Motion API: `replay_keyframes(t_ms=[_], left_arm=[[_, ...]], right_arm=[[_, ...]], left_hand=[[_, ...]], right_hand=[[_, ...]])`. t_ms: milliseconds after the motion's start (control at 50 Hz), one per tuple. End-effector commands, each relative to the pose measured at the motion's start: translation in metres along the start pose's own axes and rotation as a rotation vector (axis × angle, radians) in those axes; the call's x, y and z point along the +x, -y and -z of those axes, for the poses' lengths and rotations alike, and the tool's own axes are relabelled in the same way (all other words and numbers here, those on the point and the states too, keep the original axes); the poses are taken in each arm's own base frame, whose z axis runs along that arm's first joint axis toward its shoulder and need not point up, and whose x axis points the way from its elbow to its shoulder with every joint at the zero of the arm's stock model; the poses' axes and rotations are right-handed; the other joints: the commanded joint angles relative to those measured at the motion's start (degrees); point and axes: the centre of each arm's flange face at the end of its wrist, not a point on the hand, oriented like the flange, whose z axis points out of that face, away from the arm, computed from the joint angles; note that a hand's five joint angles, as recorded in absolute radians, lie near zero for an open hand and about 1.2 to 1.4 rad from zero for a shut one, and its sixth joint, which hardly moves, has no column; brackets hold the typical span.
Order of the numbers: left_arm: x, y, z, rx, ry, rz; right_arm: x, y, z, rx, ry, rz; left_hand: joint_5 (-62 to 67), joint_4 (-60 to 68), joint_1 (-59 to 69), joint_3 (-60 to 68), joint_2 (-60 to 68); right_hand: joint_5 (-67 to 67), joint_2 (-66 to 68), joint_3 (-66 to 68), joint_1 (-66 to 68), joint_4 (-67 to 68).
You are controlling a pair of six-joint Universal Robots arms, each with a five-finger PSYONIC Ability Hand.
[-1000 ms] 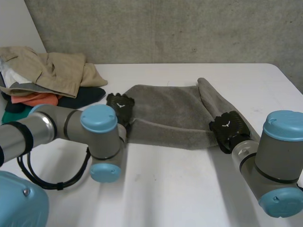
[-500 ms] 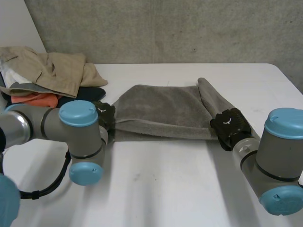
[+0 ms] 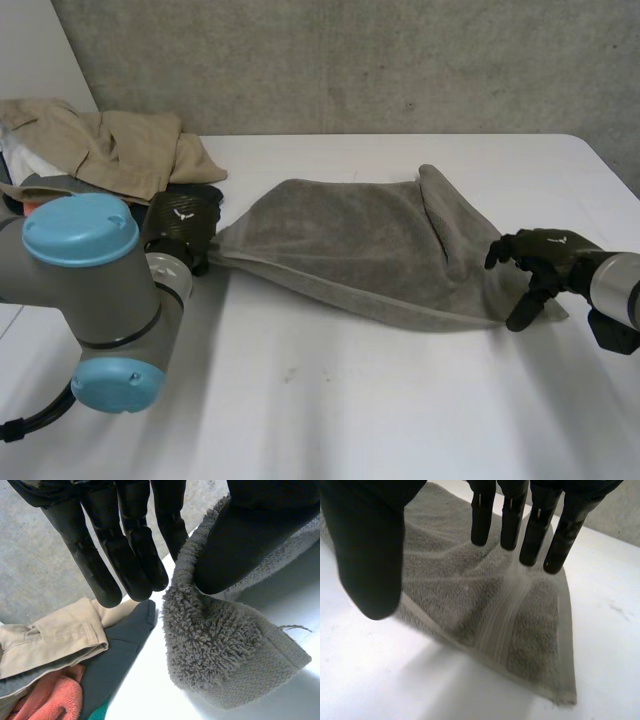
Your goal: Fold the laundry.
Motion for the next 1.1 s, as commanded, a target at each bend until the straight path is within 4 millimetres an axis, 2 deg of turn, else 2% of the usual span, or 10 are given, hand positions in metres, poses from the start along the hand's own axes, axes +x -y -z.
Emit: replay_keyframes(t_ms=[20, 100, 220, 320, 460, 560, 780, 920, 1020, 1100], left_arm=[[-0.009, 0.001, -0.008, 0.008, 0.008, 0.008], [-0.013, 0.003, -0.013, 0.020, 0.005, 0.014], [-0.018, 0.016, -0.021, 0.048, -0.010, 0.021], [-0.029, 0.024, -0.029, 0.036, 0.000, 0.039], [-0.033, 0.034, -0.028, 0.014, -0.017, 0.141], [-0.035, 0.040, -0.026, 0.021, -0.018, 0.159], [-0.052, 0.063, -0.017, 0.083, -0.004, 0.191], [-0.061, 0.069, -0.012, 0.092, 0.001, 0.237], [-0.062, 0.066, -0.004, 0.065, -0.006, 0.234], [-0.055, 0.053, 0.011, -0.013, -0.056, 0.214]], right_arm=[[0.009, -0.018, -0.005, 0.009, -0.003, 0.070], [0.006, -0.026, -0.009, 0.027, -0.006, 0.164], [0.002, -0.035, -0.019, 0.032, 0.000, 0.156], [-0.039, -0.033, -0.020, 0.064, 0.096, 0.076], [-0.058, -0.037, -0.032, 0.080, 0.122, -0.021], [-0.071, -0.040, -0.045, 0.077, 0.098, 0.010], [-0.066, -0.039, -0.061, 0.085, 0.032, 0.050], [-0.062, -0.032, -0.064, 0.138, 0.008, 0.063], [-0.057, -0.019, -0.056, 0.168, -0.021, 0.070], [-0.056, 0.015, -0.026, 0.233, -0.050, 0.155]], left_hand=[[14.3, 11.4, 15.1, 11.8, 11.4], [14.3, 11.4, 15.1, 11.8, 11.4], [14.3, 11.4, 15.1, 11.8, 11.4], [14.3, 11.4, 15.1, 11.8, 11.4], [14.3, 11.4, 15.1, 11.8, 11.4], [14.3, 11.4, 15.1, 11.8, 11.4], [14.3, 11.4, 15.1, 11.8, 11.4], [14.3, 11.4, 15.1, 11.8, 11.4], [14.3, 11.4, 15.1, 11.8, 11.4], [14.3, 11.4, 15.1, 11.8, 11.4]], right_hand=[[9.1, 8.6, 8.3, 11.9, 8.4], [7.7, 7.2, 7.0, 10.6, 7.1], [3.9, 3.4, 3.1, 6.7, 3.2], [4.7, 4.2, 3.9, 7.5, 4.0], [7.2, 6.7, 6.4, 10.1, 6.5], [12.6, 12.1, 11.8, 15.4, 11.9], [23.7, 23.2, 22.9, 26.5, 23.0], [54.3, 53.8, 53.5, 57.1, 53.6], [54.3, 53.8, 53.5, 57.1, 53.6], [54.3, 53.8, 53.5, 57.1, 53.6]])
